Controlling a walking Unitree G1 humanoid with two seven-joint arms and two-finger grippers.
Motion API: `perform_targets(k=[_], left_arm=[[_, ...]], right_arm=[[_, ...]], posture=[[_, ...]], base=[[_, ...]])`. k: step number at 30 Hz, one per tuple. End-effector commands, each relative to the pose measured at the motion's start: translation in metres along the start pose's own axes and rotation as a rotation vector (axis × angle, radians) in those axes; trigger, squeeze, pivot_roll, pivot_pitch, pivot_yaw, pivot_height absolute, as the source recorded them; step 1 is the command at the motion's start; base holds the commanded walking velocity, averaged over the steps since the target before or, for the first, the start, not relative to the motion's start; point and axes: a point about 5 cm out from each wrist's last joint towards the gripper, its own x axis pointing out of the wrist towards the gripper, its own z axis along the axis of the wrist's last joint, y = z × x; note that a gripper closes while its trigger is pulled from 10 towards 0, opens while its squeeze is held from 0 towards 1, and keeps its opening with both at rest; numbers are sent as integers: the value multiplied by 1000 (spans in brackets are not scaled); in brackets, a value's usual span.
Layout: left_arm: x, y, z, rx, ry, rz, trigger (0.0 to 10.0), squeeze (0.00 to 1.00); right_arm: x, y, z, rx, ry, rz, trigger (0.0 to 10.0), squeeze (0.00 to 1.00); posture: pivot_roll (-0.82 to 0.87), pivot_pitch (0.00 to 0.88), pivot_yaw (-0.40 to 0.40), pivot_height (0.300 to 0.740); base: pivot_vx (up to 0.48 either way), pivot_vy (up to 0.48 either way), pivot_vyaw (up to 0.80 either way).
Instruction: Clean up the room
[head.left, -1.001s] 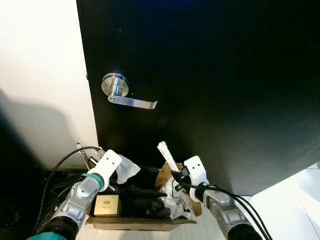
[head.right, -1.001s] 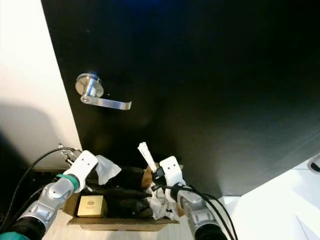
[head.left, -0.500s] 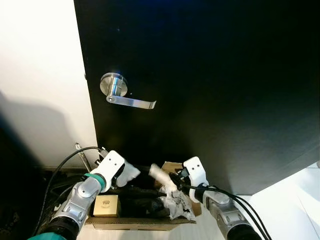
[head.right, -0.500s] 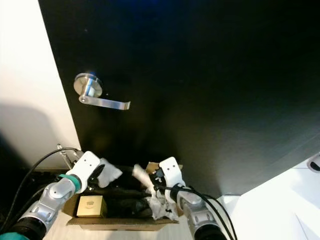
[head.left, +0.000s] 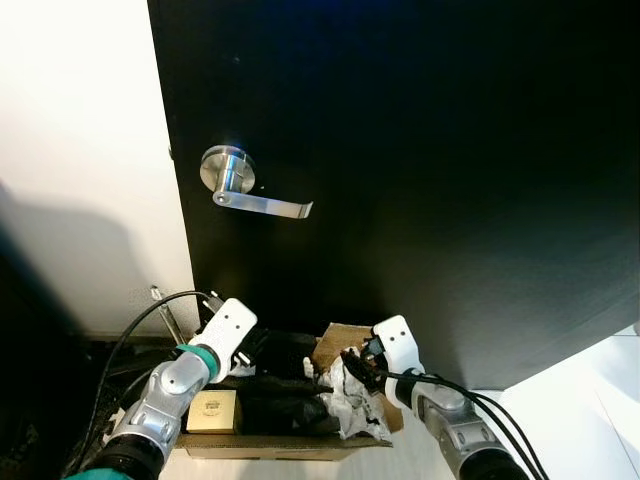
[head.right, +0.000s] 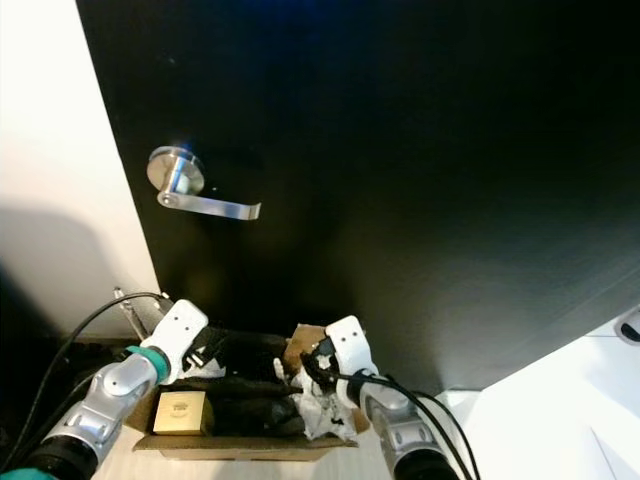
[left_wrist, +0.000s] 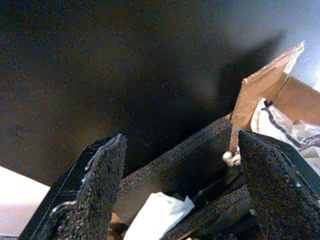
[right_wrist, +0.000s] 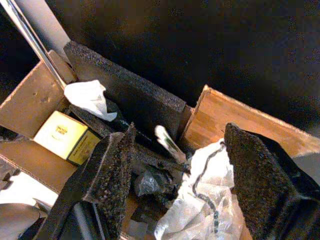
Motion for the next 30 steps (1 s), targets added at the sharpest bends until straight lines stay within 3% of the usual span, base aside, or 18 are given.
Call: perform_targets(k=[1,2,5,6,7,8,11,12,15,16,17,20,23,24,26,27,28,30], left_arm=[[-2,-9,-7,-19,24,-21,10000,43],[-4,-11,-9,-14,27,-29,10000,482],[-5,-12,-10,-8,28,-35,10000,482],[-8,-15,-12,-41,22,-43,10000,0],[-8,-15,-12,-41,22,-43,10000,0],[-10,-16,-13,-66,17,-47,10000,1000],[-12,-17,-14,-67,20,-43,10000,1000],[-13,-17,-16,-45,32,-32,10000,0],[-14,-17,-15,-39,27,-27,10000,0],[-15,-20,-14,-51,10,-44,10000,1000],[-15,-20,-14,-51,10,-44,10000,1000],[-16,-24,-11,-67,-11,-44,10000,141],[-17,-24,-10,-103,-22,-34,10000,0],[-19,-24,-11,-96,-18,-12,10000,1000],[-21,-24,-12,-90,-16,2,10000,1000],[-25,-24,-14,-87,-10,17,10000,0],[-30,-24,-14,-102,-28,24,10000,1000],[-36,-23,-14,-128,-54,28,10000,1000]], right_arm=[[-6,-4,-15,29,48,-24,10000,1000],[-7,-3,-17,26,53,-23,10000,1000],[-8,-2,-19,23,56,-23,10000,1000],[-10,-1,-22,34,54,-28,10000,0],[-10,-1,-22,34,54,-28,10000,0],[-12,-1,-24,45,52,-32,10000,902],[-13,1,-26,48,50,-35,10000,902],[-15,1,-29,49,55,-54,10000,0],[-18,1,-31,49,49,-70,10000,0],[-20,1,-33,57,42,-80,10000,1000],[-20,1,-33,57,42,-80,10000,1000],[-26,-2,-36,43,38,-131,10000,0],[-29,-4,-37,34,35,-149,10000,0],[-32,-8,-35,2,22,-174,10000,1000],[-35,-10,-33,-18,12,-187,10000,1000],[-37,-11,-30,-36,-7,-192,10000,0],[-40,-11,-25,-10,-55,-188,10000,914],[-44,-10,-18,28,-109,-180,10000,914]], posture=[[10,95,-83,740],[10,95,-83,740],[10,95,-83,740],[10,95,-83,740],[10,95,-83,740],[7,93,-78,740],[7,93,-78,740],[7,93,-78,740],[5,91,-77,740],[0,91,-77,740],[0,91,-77,740],[-3,96,-84,740],[-4,95,-89,740],[-9,97,-108,740],[-11,98,-112,740],[-16,97,-119,740],[-25,104,-127,740],[-25,104,-127,740]], base=[[0,0,0],[0,0,0],[0,0,0],[0,0,0],[0,0,0],[0,0,0],[0,0,0],[0,0,0],[0,0,0],[0,0,0],[0,0,0],[0,0,0],[0,0,0],[0,0,0],[0,0,0],[0,0,0],[0,0,0],[0,0,0]])
